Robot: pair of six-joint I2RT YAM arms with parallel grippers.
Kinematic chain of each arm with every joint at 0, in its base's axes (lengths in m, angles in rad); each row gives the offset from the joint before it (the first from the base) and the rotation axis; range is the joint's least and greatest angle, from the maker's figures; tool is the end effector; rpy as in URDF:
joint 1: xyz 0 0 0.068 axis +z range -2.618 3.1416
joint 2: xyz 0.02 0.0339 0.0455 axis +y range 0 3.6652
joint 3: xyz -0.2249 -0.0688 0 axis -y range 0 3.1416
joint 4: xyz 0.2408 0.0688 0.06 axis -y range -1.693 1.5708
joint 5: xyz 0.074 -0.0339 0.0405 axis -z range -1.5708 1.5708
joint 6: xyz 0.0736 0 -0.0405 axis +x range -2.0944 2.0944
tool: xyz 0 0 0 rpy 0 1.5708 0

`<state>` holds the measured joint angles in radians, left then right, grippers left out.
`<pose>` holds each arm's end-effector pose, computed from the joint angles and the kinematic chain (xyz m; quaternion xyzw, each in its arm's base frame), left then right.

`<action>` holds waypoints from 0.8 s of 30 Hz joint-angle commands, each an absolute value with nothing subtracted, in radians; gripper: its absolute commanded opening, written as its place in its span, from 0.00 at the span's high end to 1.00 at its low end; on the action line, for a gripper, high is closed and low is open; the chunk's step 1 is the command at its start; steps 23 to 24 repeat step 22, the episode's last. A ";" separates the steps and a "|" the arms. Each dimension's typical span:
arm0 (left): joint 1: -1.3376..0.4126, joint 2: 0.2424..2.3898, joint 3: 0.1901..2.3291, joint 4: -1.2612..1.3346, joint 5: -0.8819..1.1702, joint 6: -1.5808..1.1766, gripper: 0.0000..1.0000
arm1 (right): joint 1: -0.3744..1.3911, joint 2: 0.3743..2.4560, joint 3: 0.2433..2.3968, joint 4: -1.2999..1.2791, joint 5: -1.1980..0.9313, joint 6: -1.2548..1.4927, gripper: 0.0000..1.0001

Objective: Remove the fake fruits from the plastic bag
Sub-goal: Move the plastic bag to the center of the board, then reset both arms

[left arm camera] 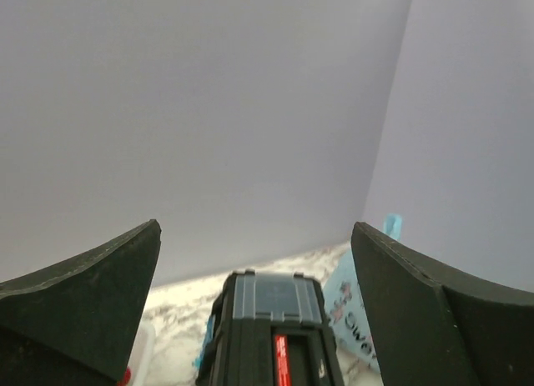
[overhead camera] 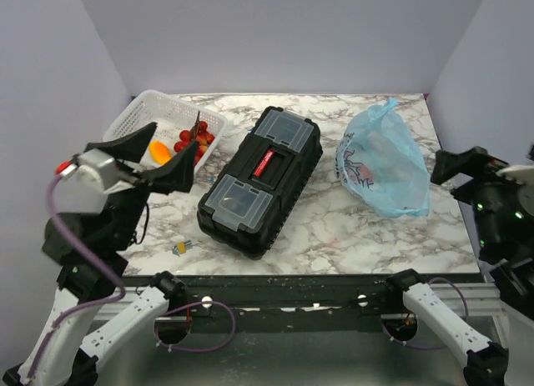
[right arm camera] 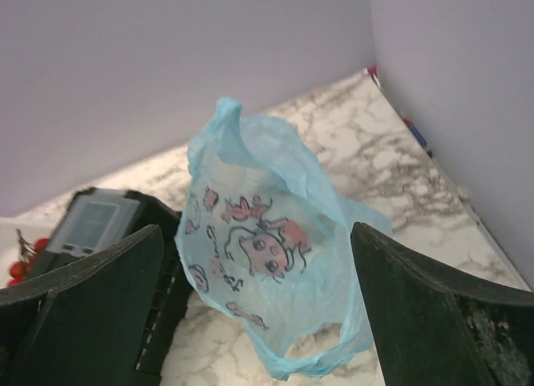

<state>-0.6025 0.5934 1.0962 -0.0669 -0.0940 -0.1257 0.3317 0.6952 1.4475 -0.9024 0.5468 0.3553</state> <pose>0.1268 -0.0788 0.4701 0.0883 0.5311 -0.2764 0.7961 0.1235 0.0021 0.4454 0.1847 0.7278 0.0187 0.6601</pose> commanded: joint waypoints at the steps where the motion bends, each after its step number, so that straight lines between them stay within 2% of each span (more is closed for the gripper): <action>1: -0.606 0.464 1.117 -0.015 -0.131 -0.138 0.01 | 0.325 0.607 1.554 -0.880 0.495 0.275 0.01; 10: -0.606 0.322 1.129 0.017 -0.199 -0.067 0.01 | 0.326 0.507 1.603 -0.841 0.566 0.258 0.00; 24: -0.606 0.286 1.146 -0.051 -0.251 -0.036 0.01 | 0.325 0.449 1.542 -0.883 0.579 0.351 0.00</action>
